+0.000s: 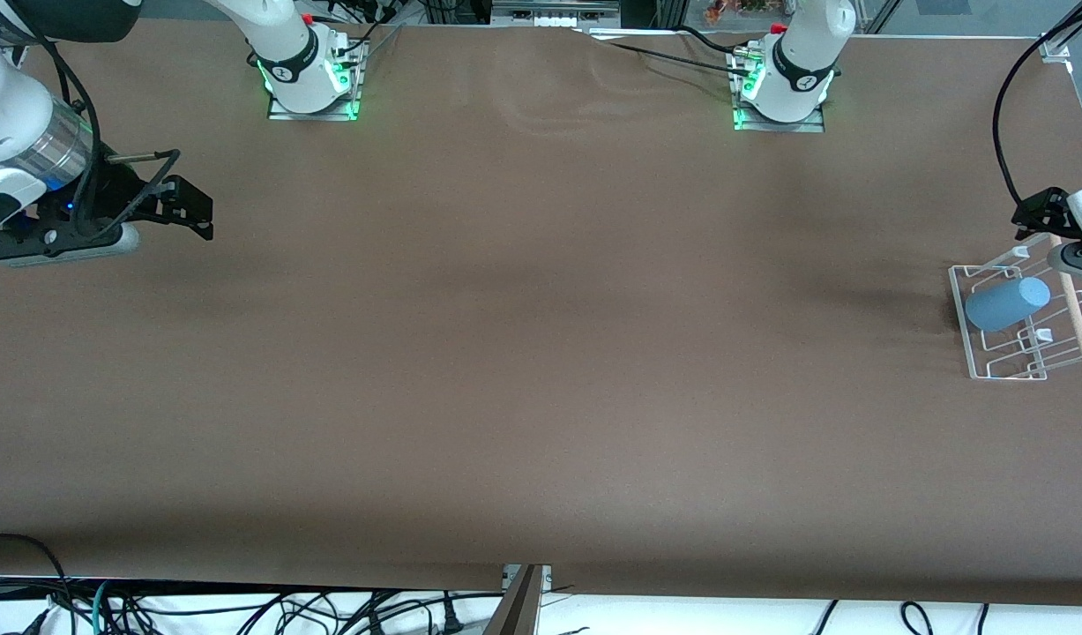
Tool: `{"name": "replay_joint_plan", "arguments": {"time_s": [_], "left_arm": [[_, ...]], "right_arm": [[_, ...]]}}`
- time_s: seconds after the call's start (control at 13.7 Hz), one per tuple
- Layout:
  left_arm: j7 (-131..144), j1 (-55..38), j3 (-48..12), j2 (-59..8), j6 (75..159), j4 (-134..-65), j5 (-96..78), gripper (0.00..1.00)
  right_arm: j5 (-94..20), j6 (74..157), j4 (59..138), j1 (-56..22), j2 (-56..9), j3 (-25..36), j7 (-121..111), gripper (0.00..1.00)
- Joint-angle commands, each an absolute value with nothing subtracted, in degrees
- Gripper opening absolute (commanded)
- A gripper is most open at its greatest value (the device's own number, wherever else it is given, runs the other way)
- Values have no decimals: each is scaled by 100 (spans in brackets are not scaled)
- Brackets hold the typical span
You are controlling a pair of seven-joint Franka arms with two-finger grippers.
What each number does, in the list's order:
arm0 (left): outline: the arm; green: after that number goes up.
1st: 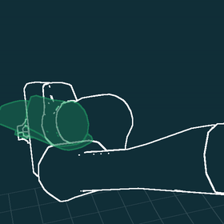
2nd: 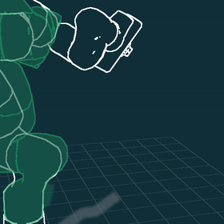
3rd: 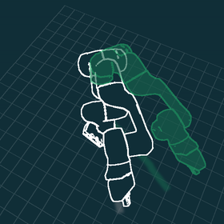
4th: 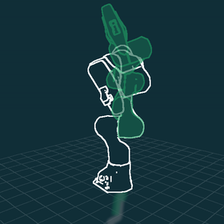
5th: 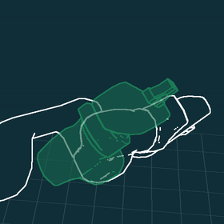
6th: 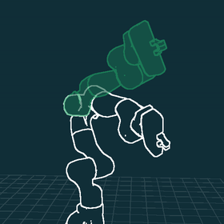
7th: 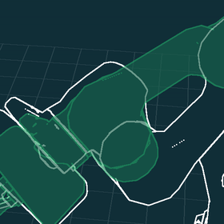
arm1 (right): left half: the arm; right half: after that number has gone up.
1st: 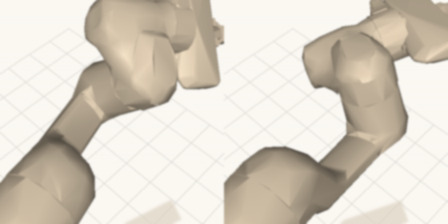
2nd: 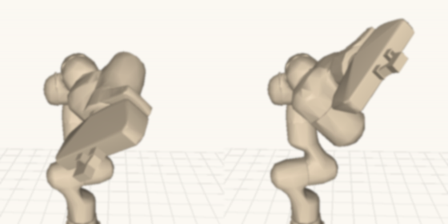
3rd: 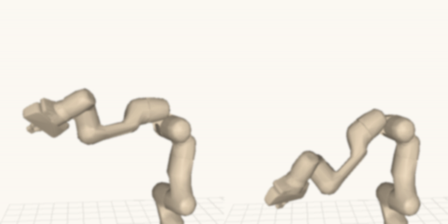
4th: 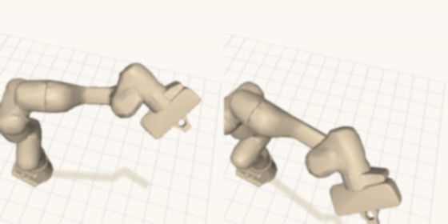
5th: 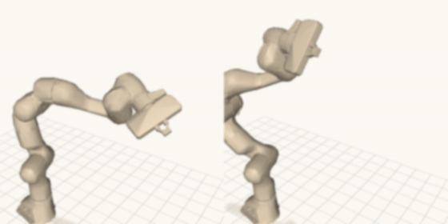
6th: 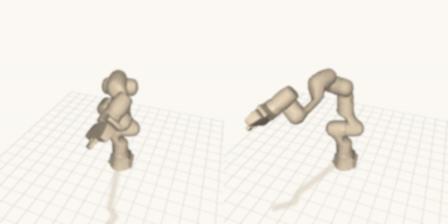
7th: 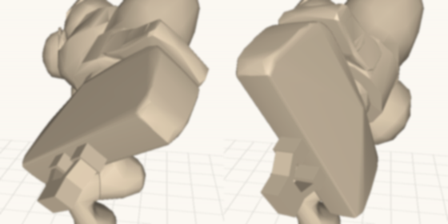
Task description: Transfer cup to left arm and place on rack
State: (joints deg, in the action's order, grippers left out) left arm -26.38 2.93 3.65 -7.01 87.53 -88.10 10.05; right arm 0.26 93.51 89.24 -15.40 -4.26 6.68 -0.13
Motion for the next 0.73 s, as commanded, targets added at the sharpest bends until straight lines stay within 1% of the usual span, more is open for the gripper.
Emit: {"name": "replay_joint_plan", "arguments": {"time_s": [0.0, 0.15, 0.29, 0.66], "left_arm": [[-1865, 246, 334, -800, 8211, -8175, 545, 100], [-1392, 255, 19, -800, 7850, -7920, 178, 100], [-610, 263, -139, -800, 7682, -7875, -104, 100], [-536, 325, -246, -713, 7743, -7902, -79, 100]], "right_arm": [[79, 9334, 8824, -1538, -448, 659, -18, 99], [79, 9334, 8824, -1538, -448, 659, -18, 99], [70, 9334, 8824, -1529, -448, 659, -18, 99], [62, 9334, 8824, -1529, -457, 659, -18, 99]]}}
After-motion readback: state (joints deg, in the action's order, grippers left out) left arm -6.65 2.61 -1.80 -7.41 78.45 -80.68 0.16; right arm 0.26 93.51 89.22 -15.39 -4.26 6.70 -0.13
